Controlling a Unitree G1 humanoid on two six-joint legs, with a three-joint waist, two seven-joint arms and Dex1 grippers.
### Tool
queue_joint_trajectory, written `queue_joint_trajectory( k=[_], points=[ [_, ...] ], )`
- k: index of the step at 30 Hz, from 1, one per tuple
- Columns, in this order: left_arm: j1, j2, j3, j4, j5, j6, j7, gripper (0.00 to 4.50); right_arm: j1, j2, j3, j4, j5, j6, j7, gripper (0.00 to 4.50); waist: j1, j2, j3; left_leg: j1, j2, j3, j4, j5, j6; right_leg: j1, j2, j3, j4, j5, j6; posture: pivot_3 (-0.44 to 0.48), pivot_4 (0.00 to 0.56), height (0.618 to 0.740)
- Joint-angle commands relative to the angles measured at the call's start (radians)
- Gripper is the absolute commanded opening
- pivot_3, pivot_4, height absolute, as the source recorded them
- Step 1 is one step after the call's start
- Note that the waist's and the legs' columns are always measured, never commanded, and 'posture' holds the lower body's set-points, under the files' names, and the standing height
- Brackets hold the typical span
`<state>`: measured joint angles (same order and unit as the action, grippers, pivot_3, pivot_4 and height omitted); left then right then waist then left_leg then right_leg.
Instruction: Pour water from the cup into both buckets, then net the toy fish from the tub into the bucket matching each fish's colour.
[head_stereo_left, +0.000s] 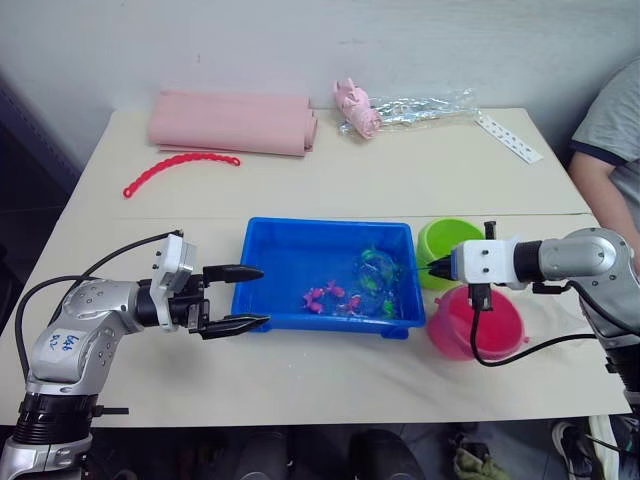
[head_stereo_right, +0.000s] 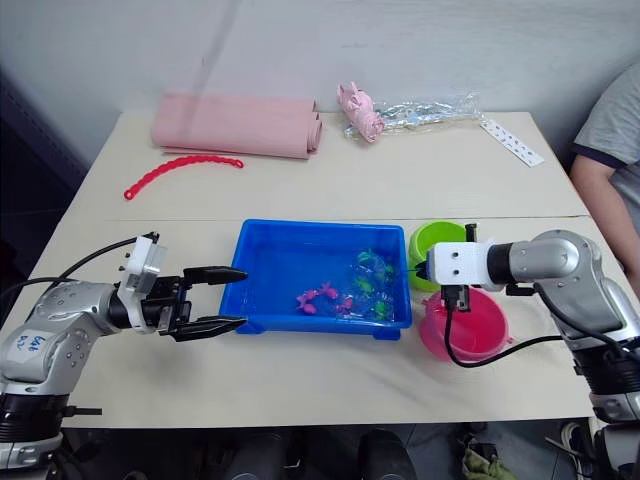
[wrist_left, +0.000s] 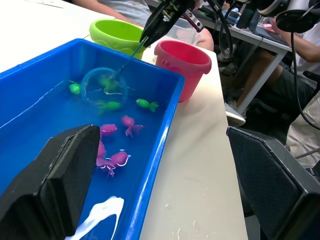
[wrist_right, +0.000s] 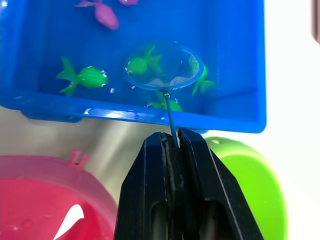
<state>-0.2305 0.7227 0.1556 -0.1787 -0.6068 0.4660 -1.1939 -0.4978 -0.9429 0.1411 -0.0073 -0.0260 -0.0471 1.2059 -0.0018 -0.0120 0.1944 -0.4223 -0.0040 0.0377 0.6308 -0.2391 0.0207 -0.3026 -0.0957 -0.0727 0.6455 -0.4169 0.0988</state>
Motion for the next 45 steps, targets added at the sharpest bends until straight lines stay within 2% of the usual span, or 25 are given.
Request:
queue_joint_trajectory(
  k=[1,6,16,25,30,38,45],
  points=[
    [-0.008,0.008,0.005,-0.018,-0.016,-0.003,-0.001,4.44,-0.011,0.002,0.004,-0.028,0.016,-0.014,0.016,0.0,0.0,0.0,0.0,0.0,0.0,0.0,0.0,0.0,0.0,0.0,0.0,0.0,0.0,0.0,0.0,0.0,0.15,0.74],
    [-0.001,0.01,0.01,-0.022,-0.017,-0.002,0.002,4.44,-0.003,0.011,0.013,-0.057,0.056,0.027,0.057,0.0,0.001,0.0,0.0,0.0,0.0,0.0,0.0,0.0,0.0,0.0,0.0,0.0,0.0,0.0,0.0,0.0,0.15,0.74],
    [0.007,0.01,0.014,-0.029,-0.02,-0.001,0.004,4.44,0.017,0.014,-0.003,-0.109,0.143,0.267,0.076,0.0,0.001,0.0,0.0,0.0,0.0,0.0,0.0,0.0,0.0,0.0,0.0,0.0,0.0,0.0,0.0,0.0,0.15,0.74],
    [-0.001,0.011,0.013,-0.023,-0.018,-0.003,0.003,4.44,0.031,-0.005,-0.007,-0.094,0.181,0.324,0.116,0.0,0.001,0.0,0.0,0.0,0.0,0.0,0.0,0.0,0.0,0.0,0.0,0.0,0.0,0.0,0.0,0.0,0.15,0.74],
    [-0.011,0.011,0.008,-0.018,-0.016,-0.002,0.003,4.44,0.015,-0.002,0.019,-0.09,0.146,0.282,0.115,0.0,0.0,0.0,0.0,0.0,0.0,0.0,0.0,0.0,0.0,0.0,0.0,0.0,0.0,0.0,0.0,0.0,0.15,0.74],
    [-0.002,0.017,0.015,-0.024,-0.02,0.004,0.002,4.44,-0.018,0.056,0.05,-0.097,0.172,0.371,0.112,0.0,0.0,0.0,0.0,0.0,0.0,0.0,0.0,0.0,0.0,0.0,0.0,0.0,0.0,0.0,0.0,0.0,0.15,0.74],
    [0.011,0.042,0.032,-0.007,-0.015,-0.01,-0.016,4.44,-0.004,0.089,0.015,-0.052,0.243,0.399,0.127,0.0,0.0,0.0,0.0,0.0,0.0,0.0,0.0,0.0,0.0,0.0,0.0,0.0,0.0,0.0,0.0,0.0,0.15,0.74]
  ],
)
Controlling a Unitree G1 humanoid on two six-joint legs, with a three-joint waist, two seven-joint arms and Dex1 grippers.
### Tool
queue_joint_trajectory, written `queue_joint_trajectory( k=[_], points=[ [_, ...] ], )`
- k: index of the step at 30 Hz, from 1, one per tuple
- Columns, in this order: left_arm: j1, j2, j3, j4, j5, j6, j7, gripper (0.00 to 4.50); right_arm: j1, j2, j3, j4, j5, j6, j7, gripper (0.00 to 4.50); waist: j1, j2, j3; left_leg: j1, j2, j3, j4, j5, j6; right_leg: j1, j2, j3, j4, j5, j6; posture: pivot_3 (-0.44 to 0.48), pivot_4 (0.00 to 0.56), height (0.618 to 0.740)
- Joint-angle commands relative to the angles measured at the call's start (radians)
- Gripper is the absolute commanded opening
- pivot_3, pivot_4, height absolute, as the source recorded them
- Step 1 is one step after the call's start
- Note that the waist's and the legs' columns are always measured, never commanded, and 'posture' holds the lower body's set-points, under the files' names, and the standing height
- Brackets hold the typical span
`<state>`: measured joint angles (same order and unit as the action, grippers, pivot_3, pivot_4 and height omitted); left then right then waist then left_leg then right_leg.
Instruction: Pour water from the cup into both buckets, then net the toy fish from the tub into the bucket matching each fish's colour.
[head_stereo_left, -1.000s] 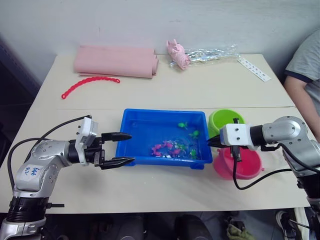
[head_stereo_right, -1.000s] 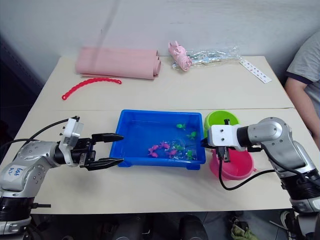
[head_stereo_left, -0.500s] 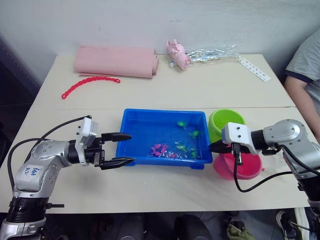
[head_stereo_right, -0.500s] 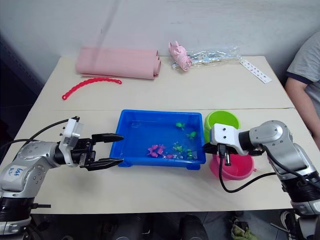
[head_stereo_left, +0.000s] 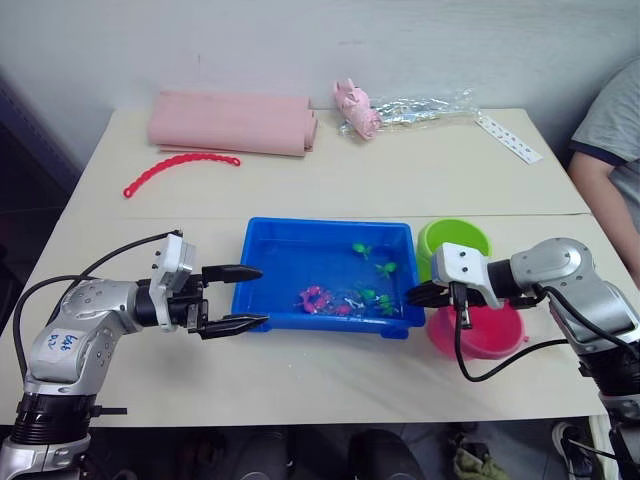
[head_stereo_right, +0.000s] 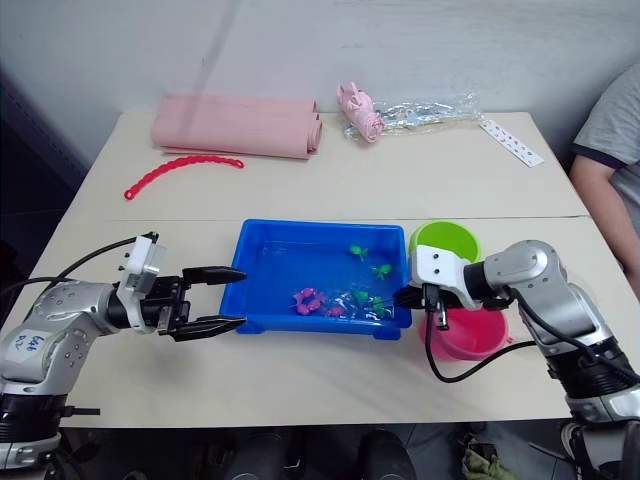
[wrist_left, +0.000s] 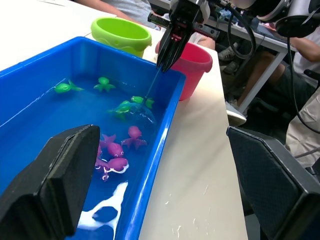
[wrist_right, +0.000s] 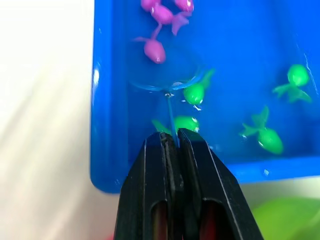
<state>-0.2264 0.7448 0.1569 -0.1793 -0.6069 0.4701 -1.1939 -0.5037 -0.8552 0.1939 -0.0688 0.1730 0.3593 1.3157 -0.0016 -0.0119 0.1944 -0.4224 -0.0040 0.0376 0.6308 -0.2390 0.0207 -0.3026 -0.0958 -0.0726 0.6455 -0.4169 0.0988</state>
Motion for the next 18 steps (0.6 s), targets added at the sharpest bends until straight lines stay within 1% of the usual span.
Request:
queue_joint_trajectory(
  k=[1,4,6,12,18],
  points=[
    [0.008,0.026,0.03,-0.003,-0.012,-0.021,-0.021,4.44,0.005,0.003,-0.043,0.017,0.053,-0.014,0.02,0.0,0.0,0.0,0.0,0.0,0.0,0.0,0.0,0.0,0.0,0.0,0.0,0.0,0.0,0.0,0.0,0.0,0.15,0.74],
    [0.012,0.038,0.032,0.004,-0.011,-0.036,-0.038,4.44,0.012,0.02,-0.064,0.029,0.096,-0.004,0.019,0.0,0.001,0.0,0.0,0.0,0.0,0.0,0.0,0.0,0.0,0.0,0.0,0.0,0.0,0.0,0.0,0.0,0.15,0.74],
    [0.014,0.044,0.035,0.007,-0.012,-0.042,-0.045,4.44,0.014,0.013,-0.069,0.039,0.086,-0.012,0.004,0.0,0.0,0.0,0.0,0.0,0.0,0.0,0.0,0.0,0.0,0.0,0.0,0.0,0.0,0.0,0.0,0.0,0.15,0.74],
    [0.015,0.06,0.042,0.017,-0.015,-0.052,-0.059,4.44,0.022,-0.006,-0.094,0.057,0.102,-0.017,0.022,0.0,0.0,0.0,0.0,0.0,0.0,0.0,0.0,0.0,0.0,0.0,0.0,0.0,0.0,0.0,0.0,0.0,0.15,0.74],
    [0.009,0.061,0.04,0.029,-0.01,-0.062,-0.069,4.44,0.069,-0.034,-0.17,0.019,0.177,0.003,0.033,0.0,0.001,0.0,0.0,0.0,0.0,0.0,0.0,0.0,0.0,0.0,0.0,0.0,0.0,0.0,0.0,0.0,0.15,0.74]
  ],
)
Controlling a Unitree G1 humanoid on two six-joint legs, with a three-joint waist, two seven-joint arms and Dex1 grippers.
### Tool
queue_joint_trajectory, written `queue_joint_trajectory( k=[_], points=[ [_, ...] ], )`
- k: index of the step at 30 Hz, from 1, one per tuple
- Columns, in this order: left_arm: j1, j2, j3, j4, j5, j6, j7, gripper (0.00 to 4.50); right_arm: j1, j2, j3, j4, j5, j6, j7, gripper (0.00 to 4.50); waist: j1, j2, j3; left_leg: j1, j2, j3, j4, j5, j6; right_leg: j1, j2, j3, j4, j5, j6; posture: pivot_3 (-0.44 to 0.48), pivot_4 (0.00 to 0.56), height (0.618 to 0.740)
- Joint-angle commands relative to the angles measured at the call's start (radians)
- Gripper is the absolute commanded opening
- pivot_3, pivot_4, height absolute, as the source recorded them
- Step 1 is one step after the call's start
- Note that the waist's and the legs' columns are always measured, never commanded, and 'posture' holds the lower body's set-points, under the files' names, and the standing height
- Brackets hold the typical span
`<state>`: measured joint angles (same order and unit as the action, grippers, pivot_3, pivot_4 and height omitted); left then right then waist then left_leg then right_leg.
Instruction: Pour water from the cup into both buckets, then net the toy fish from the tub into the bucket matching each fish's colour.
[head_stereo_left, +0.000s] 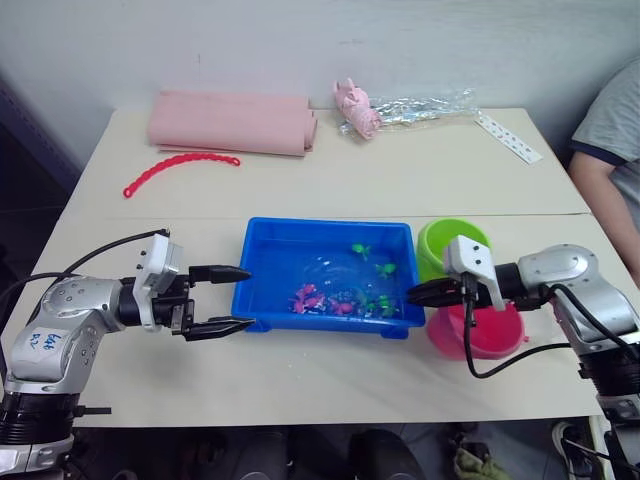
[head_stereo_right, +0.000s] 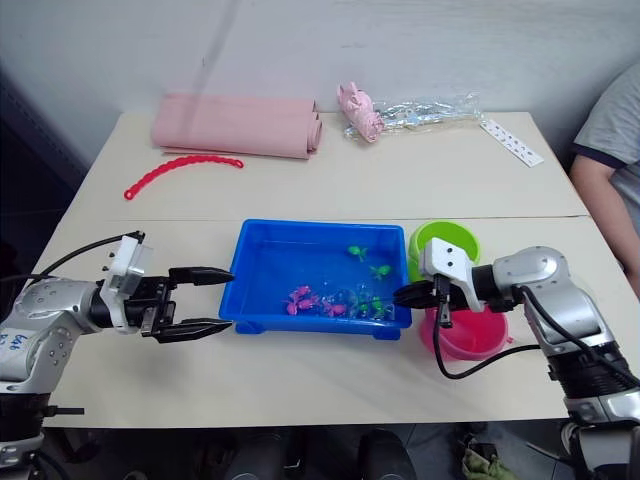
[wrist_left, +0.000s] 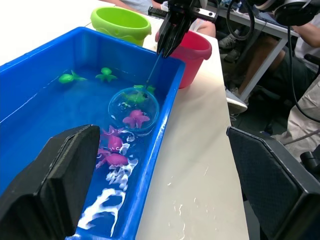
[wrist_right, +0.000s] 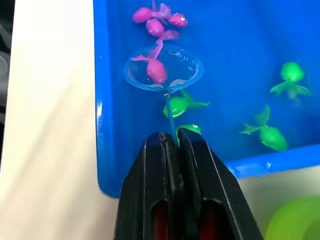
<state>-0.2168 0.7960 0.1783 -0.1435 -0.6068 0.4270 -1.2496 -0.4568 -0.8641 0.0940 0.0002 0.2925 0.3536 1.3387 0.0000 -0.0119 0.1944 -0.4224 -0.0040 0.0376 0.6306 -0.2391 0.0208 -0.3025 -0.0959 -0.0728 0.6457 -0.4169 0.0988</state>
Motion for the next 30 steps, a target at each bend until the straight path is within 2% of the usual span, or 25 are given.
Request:
queue_joint_trajectory(
  k=[1,9,16,24,30],
  points=[
    [-0.008,0.008,0.016,-0.002,-0.01,-0.021,-0.015,4.44,0.036,-0.029,-0.091,-0.064,0.075,0.009,0.014,0.0,0.0,0.0,0.0,0.0,0.0,0.0,0.0,0.0,0.0,0.0,0.0,0.0,0.0,0.0,0.0,0.0,0.15,0.74],
    [-0.059,-0.012,-0.008,0.039,-0.007,-0.041,-0.039,4.44,0.141,-0.058,-0.212,-0.147,0.149,0.059,-0.036,0.0,0.0,0.0,0.0,0.0,0.0,0.0,0.0,0.0,0.0,0.0,0.0,0.0,0.0,0.0,0.0,0.0,0.15,0.74],
    [-0.129,-0.045,-0.036,0.058,-0.01,-0.043,-0.037,4.44,0.234,-0.028,-0.304,-0.212,0.18,0.037,-0.114,0.0,0.002,0.0,0.0,0.0,0.0,0.0,0.0,0.0,0.0,0.0,0.0,0.0,0.0,0.0,0.0,0.0,0.15,0.74],
    [-0.184,-0.084,-0.095,0.024,-0.037,-0.004,-0.062,4.44,0.456,0.001,-0.578,-0.455,0.352,0.107,-0.207,0.0,0.017,0.0,0.0,0.0,0.0,0.0,0.0,0.0,0.0,0.001,0.0,0.0,0.001,0.0,0.0,0.0,0.15,0.74],
    [-0.243,-0.094,-0.12,0.072,-0.038,0.022,-0.085,4.44,0.712,0.05,-0.875,-0.601,0.422,0.126,-0.232,0.0,0.029,0.0,0.0,0.001,-0.001,-0.001,0.0,0.001,0.001,0.003,0.0,-0.001,-0.002,0.0,0.0,0.0,0.15,0.74]
  ],
)
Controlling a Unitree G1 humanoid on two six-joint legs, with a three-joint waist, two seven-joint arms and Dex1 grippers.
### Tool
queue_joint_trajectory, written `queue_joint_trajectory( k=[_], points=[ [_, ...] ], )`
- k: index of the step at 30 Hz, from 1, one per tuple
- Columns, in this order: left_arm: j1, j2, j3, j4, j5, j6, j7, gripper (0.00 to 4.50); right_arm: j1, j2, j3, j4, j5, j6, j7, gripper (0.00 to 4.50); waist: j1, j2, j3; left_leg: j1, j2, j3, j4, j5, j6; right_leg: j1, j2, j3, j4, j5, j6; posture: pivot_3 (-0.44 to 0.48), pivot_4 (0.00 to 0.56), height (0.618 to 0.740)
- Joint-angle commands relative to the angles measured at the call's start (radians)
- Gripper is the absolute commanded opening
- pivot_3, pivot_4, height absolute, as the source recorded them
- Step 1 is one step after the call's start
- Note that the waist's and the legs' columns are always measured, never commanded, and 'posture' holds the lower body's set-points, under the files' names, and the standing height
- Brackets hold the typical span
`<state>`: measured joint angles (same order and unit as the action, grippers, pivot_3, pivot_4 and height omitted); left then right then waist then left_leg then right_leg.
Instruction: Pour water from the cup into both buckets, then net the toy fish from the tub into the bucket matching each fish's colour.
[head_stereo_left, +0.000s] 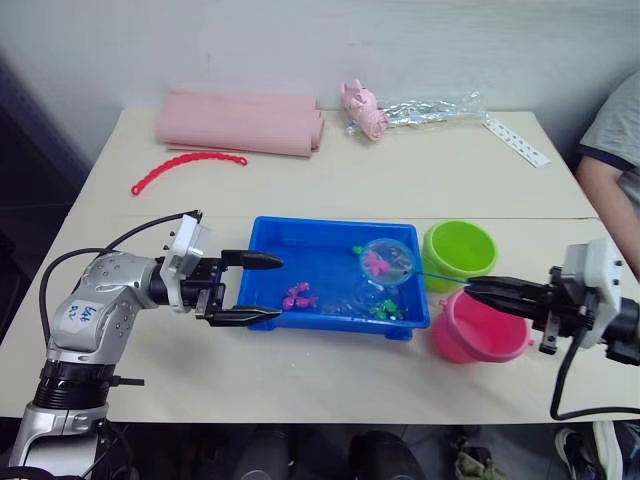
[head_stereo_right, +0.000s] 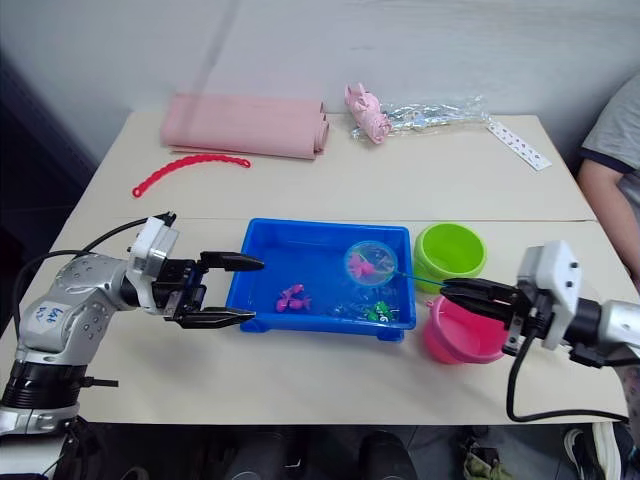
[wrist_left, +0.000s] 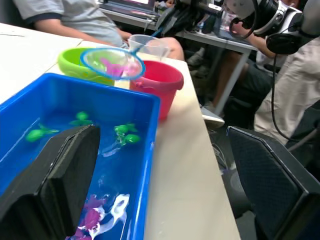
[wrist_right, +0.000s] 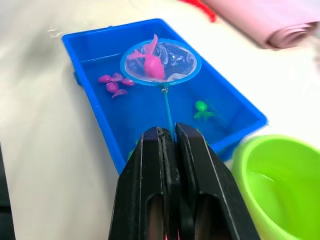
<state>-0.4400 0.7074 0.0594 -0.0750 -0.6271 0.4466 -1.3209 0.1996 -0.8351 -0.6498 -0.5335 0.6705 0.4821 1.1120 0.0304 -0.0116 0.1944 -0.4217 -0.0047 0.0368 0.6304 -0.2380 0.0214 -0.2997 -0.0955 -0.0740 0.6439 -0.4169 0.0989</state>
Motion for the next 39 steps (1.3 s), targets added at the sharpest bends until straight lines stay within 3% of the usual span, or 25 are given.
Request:
queue_joint_trajectory(
  k=[1,5,10,21,27,33,39],
  points=[
    [-0.027,-0.012,-0.007,0.007,-0.017,0.004,-0.016,4.44,0.096,0.031,-0.176,-0.083,0.049,-0.002,-0.008,0.0,-0.003,0.0,0.0,0.001,0.0,0.0,0.0,0.0,0.0,0.0,0.0,0.0,0.0,0.0,0.0,0.0,0.15,0.74],
    [-0.055,-0.065,-0.04,0.004,-0.02,0.009,-0.011,4.44,0.264,0.109,-0.358,-0.094,0.01,-0.068,-0.003,0.0,-0.003,0.0,0.0,0.002,0.0,0.0,0.0,0.0,0.001,0.003,0.0,0.0,-0.001,0.0,0.0,0.0,0.15,0.74],
    [-0.067,-0.119,-0.071,-0.009,-0.016,0.01,-0.007,4.44,0.4,0.201,-0.441,-0.053,-0.013,-0.161,0.004,0.0,-0.005,0.0,0.0,0.003,0.0,0.0,0.0,0.0,0.0,0.003,0.0,0.0,-0.002,0.0,0.0,0.0,0.15,0.74],
    [-0.105,-0.193,-0.121,0.033,0.025,-0.036,0.0,4.44,0.446,0.285,-0.321,0.063,-0.311,-0.659,-0.006,0.0,-0.008,0.001,-0.001,0.016,0.0,0.002,-0.008,0.0,-0.002,0.012,0.001,0.004,-0.008,0.0,0.0,0.0,0.15,0.74],
    [-0.1,-0.215,-0.123,0.034,0.028,-0.041,0.012,4.44,0.409,0.318,-0.302,0.119,-0.621,-1.009,-0.181,0.0,-0.007,0.002,-0.001,0.016,0.0,0.002,-0.008,0.0,-0.002,0.012,0.001,0.004,-0.008,0.0,0.0,0.0,0.15,0.74],
    [-0.093,-0.235,-0.126,0.032,0.033,-0.046,0.021,4.44,0.457,0.306,-0.28,0.142,-0.666,-1.149,-0.254,0.0,-0.007,0.002,-0.001,0.016,-0.001,0.002,-0.008,0.0,-0.003,0.012,0.001,0.005,-0.008,0.0,0.0,0.0,0.15,0.74],
    [-0.108,-0.252,-0.142,0.059,0.049,-0.069,0.007,4.44,0.458,0.29,-0.309,0.175,-0.841,-1.315,-0.368,0.0,-0.007,0.002,-0.001,0.016,-0.001,0.003,-0.008,0.001,-0.003,0.012,0.001,0.005,-0.008,0.0,0.0,0.0,0.15,0.74]
  ],
)
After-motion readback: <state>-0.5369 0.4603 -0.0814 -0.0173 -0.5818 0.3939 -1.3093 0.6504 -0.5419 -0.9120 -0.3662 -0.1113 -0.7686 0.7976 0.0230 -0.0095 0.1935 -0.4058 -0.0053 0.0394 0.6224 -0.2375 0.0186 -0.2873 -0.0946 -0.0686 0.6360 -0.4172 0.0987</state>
